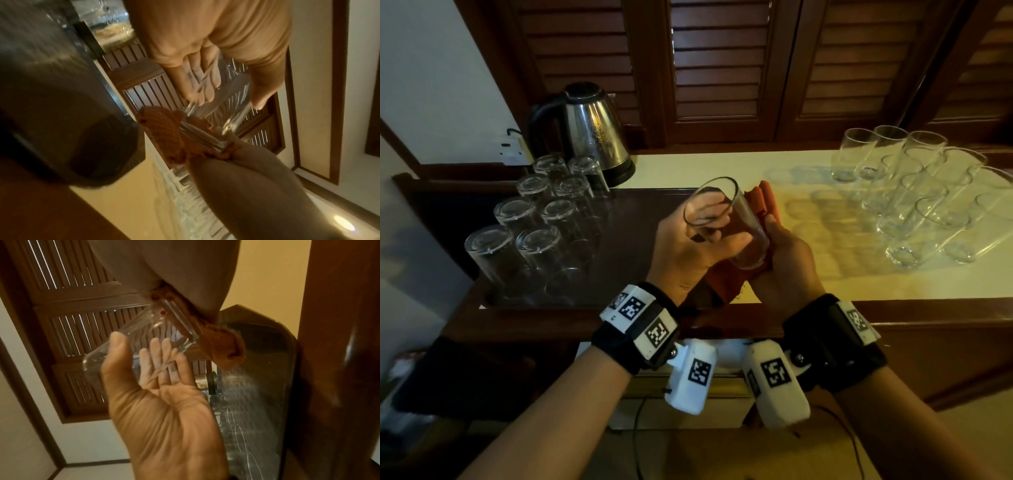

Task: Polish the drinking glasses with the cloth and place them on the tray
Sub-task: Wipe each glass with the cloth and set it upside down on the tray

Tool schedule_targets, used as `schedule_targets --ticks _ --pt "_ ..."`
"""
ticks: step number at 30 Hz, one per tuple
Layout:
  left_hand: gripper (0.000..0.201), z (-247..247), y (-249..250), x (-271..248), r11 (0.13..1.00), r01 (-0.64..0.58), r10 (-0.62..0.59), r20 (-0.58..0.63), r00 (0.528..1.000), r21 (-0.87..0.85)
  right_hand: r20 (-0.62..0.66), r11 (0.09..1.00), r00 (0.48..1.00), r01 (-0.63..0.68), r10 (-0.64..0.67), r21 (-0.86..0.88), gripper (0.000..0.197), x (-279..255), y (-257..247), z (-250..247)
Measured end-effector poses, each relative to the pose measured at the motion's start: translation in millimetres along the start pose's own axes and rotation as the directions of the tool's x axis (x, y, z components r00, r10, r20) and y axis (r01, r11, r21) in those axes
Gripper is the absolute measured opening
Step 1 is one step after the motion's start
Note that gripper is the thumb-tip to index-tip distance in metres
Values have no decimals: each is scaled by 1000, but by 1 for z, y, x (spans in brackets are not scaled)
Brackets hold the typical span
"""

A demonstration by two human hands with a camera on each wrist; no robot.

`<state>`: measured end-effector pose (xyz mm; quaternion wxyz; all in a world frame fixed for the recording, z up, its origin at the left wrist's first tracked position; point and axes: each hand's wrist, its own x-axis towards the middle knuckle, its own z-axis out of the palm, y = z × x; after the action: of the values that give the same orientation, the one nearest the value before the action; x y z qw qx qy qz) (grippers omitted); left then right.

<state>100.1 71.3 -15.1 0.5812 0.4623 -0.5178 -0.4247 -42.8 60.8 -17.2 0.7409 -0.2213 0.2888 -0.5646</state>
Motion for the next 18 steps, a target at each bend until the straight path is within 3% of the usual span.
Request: schedule_targets --ticks 3,7,11,14,18 --pt "65 -3 0 -2 1000 -19 19 -26 999 13 11 999 1000 11 -10 -37 38 -4 5 -1" --pt "67 -8 2 2 999 -36 36 -75 997 0 91 998 996 30 -26 -48 56 -12 5 -2" --pt "58 0 -2 -3 993 -76 80 -33 996 93 20 999 999 30 -30 12 41 -3 -5 5" --pt "60 -4 -3 0 993 -86 92 -73 993 81 66 999 998 10 -7 -50 48 -6 -2 5" --pt "63 -8 -2 3 997 -75 78 -86 993 34 59 995 998 10 -4 -101 39 -7 -4 7"
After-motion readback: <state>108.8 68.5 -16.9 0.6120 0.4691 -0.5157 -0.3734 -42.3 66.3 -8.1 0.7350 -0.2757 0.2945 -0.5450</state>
